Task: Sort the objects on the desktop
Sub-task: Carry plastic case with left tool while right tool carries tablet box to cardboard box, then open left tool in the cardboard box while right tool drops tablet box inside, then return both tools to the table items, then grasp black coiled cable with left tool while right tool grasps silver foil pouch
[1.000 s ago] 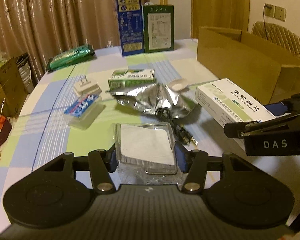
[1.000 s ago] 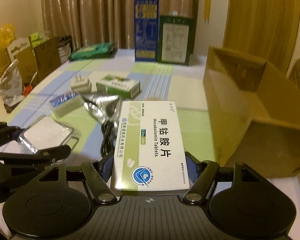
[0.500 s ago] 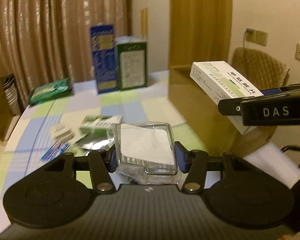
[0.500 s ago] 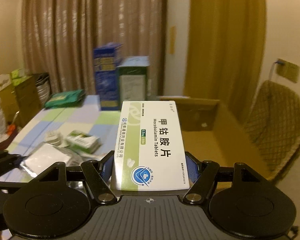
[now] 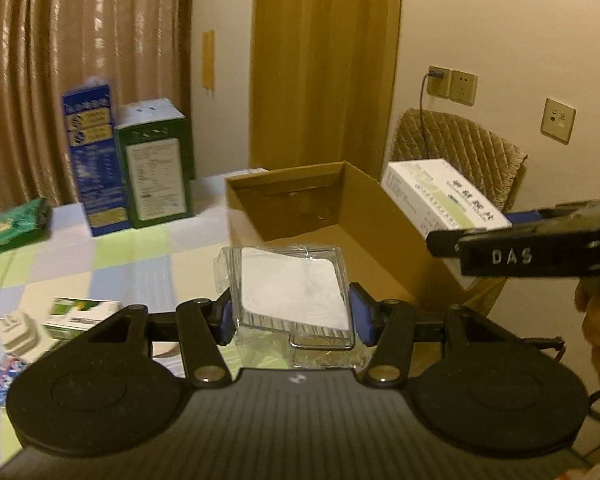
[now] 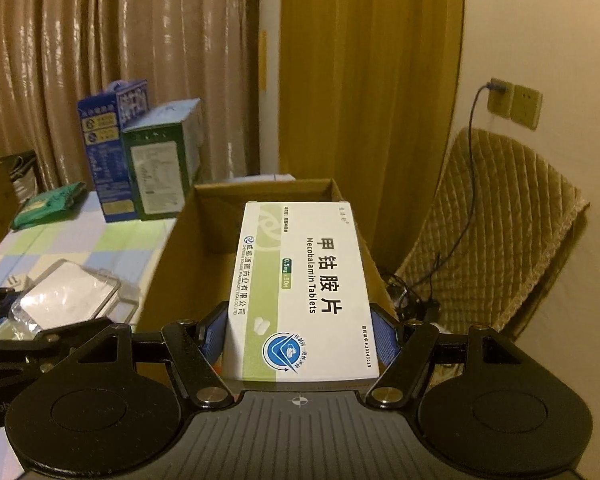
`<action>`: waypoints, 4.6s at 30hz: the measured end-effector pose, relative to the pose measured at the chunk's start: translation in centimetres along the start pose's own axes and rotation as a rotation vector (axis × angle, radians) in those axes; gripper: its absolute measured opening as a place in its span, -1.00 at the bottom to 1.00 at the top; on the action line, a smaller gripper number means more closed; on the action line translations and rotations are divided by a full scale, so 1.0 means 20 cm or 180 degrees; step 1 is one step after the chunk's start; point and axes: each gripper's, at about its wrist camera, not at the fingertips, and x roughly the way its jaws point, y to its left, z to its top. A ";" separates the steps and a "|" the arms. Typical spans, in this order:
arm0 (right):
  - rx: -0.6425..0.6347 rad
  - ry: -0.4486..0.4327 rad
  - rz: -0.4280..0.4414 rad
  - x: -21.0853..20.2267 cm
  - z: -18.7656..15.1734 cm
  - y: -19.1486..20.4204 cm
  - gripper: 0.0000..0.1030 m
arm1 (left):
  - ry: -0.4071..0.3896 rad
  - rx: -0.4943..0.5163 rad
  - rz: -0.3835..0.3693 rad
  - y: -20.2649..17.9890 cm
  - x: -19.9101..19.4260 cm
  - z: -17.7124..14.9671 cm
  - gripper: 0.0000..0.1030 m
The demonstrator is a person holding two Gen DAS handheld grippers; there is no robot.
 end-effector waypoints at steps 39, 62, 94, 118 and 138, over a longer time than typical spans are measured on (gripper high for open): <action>0.0187 0.0158 0.0020 0.18 0.00 -0.09 0.32 | -0.0016 -0.0099 0.0052 0.03 0.14 -0.01 0.11; 0.0495 0.0112 0.0158 0.03 -0.07 -0.09 0.52 | 0.0041 -0.0259 0.0205 0.13 0.01 -0.15 0.37; -0.0077 0.0259 0.0998 -0.30 -0.30 0.66 0.90 | 0.0203 -0.0625 0.0934 0.61 -0.61 -0.56 0.76; -0.0431 0.0309 0.1265 0.13 -0.26 0.94 0.96 | 0.0530 -0.0747 0.0866 0.78 -0.25 -0.75 0.74; -0.0495 0.0276 0.1208 0.39 -0.21 0.92 0.96 | 0.0626 -0.0709 0.0677 0.75 0.17 -0.74 -0.47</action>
